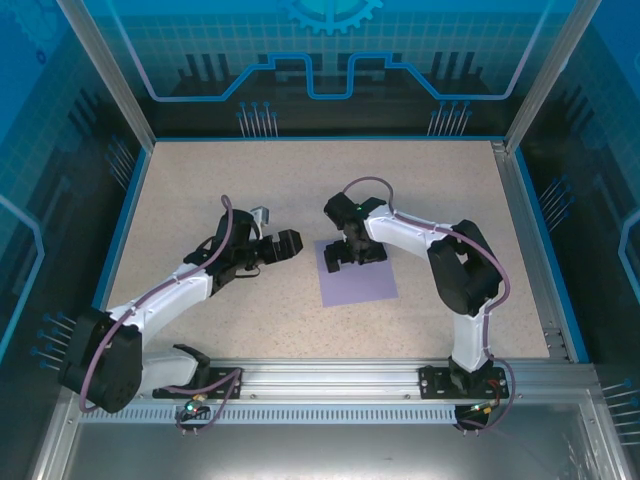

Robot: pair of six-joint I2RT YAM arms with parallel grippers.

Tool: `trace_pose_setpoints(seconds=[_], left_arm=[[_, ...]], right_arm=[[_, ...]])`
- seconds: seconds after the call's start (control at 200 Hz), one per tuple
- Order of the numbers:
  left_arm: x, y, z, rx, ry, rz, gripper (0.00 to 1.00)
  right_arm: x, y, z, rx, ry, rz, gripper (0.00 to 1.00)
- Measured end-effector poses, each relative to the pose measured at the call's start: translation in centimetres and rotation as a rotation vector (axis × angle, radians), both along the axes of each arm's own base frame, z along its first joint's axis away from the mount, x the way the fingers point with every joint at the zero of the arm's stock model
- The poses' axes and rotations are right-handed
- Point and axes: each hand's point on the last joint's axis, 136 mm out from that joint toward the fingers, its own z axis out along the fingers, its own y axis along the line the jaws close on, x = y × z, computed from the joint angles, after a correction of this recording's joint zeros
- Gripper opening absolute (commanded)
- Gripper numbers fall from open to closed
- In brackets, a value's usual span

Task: Fold a paper plane with a square sheet of paper (pick it up from the middle)
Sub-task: Fold the square sheet of paper in half at the center of the table.

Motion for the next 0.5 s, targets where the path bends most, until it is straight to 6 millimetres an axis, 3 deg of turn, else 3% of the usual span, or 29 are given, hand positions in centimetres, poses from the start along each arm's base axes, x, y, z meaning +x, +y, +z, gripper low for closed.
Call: trace_pose_setpoints(seconds=[0.28,0.5], left_arm=[[0.08,-0.1,0.16,-0.008,-0.004,0.0,0.99],[0.08,-0.12,0.17,-0.01,-0.003,0.001,0.99]], right_arm=[[0.22,0.17,0.79,-0.014,0.014,0.023,0.99],[0.92,0.76,-0.09,-0.021,0.029,0.021,0.99]])
